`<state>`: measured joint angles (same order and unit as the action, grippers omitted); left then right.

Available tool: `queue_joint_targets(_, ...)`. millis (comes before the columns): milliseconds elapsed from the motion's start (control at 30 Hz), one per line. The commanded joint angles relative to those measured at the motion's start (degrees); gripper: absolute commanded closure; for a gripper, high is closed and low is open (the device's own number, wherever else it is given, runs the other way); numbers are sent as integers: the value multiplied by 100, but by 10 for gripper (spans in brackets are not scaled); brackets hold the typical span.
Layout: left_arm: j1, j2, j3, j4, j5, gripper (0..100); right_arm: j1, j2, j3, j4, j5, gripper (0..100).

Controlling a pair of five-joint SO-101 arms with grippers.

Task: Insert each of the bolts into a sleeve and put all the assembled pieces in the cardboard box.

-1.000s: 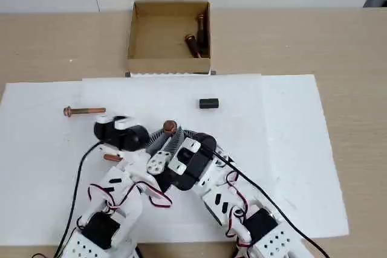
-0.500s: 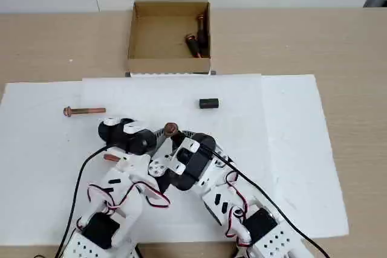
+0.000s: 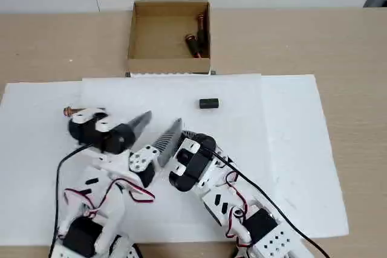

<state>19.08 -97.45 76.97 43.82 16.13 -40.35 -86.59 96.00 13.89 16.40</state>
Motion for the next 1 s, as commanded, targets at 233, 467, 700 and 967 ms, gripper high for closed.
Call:
queue_joint_targets(233, -1495, -70, -22, 123, -791, 994, 558, -75, 0, -119, -114, 995)
queue_joint_targets(467, -2119, -79, 1262, 105, -1011, 994, 1279, -13, -527, 655, -1407, 995)
queue_joint_targets(700, -2127, -79, 1912, 79, -1002, 994, 1314, 673, -2576, 2448, -2347, 995)
queue_joint_targets(967, -2127, -79, 1938, -62, -1011, 994, 1314, 2818, -4598, 2607, -2725, 995)
